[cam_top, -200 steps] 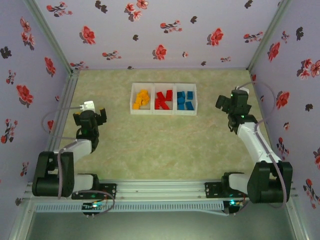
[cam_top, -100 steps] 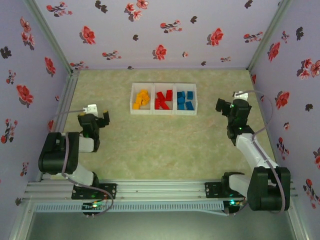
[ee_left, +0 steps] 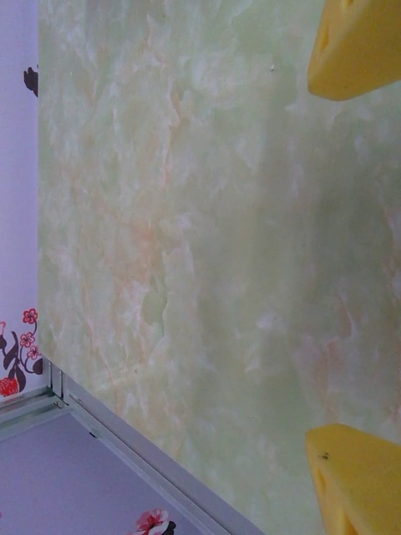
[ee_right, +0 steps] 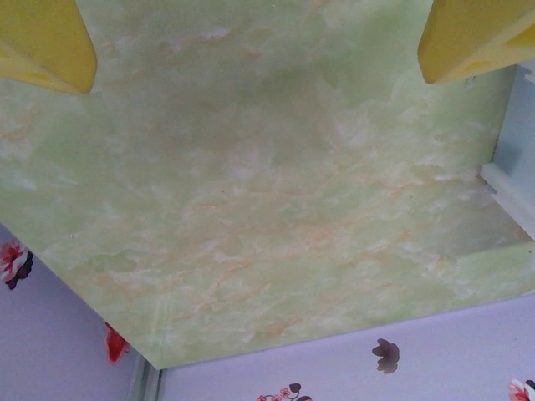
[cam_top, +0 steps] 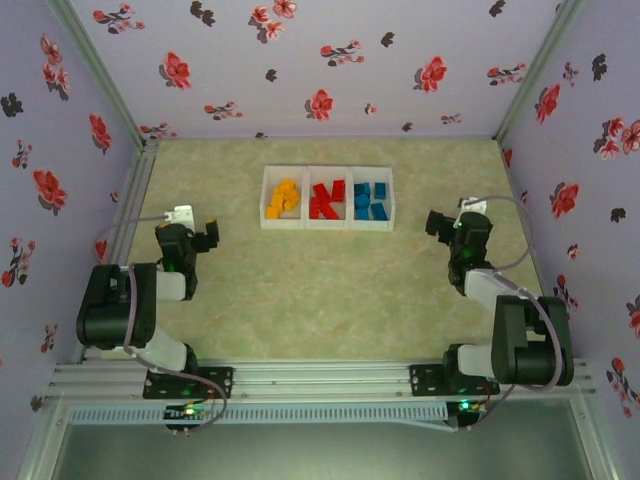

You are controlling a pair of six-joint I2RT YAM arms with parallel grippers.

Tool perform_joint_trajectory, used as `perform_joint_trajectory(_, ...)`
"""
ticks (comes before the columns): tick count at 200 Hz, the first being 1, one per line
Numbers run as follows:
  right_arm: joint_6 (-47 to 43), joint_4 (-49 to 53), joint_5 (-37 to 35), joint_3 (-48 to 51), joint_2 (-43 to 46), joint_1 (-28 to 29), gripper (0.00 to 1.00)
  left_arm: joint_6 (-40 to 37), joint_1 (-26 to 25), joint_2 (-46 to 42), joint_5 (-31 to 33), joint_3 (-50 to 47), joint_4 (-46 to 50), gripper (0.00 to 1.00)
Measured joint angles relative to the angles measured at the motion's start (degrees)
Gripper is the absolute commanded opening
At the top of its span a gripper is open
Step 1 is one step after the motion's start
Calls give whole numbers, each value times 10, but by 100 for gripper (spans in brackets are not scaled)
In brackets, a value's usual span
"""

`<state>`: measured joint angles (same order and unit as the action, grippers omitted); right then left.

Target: Sort the legos into containers by color

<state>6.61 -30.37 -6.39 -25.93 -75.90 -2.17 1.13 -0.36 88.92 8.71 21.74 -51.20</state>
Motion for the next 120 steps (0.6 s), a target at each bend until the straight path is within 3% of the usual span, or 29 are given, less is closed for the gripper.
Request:
perform_joint_trajectory(59, 28, -134, 73, 53, -81, -47, 100, 0, 0, 0, 0, 0, 0, 100)
perform_joint_trajectory(86, 7, -188, 107, 51, -141, -22, 100, 0, 0, 0, 0, 0, 0, 100)
perform_joint_trajectory(120, -2, -193, 109, 50, -144, -11, 99, 0, 0, 0, 0, 0, 0, 100)
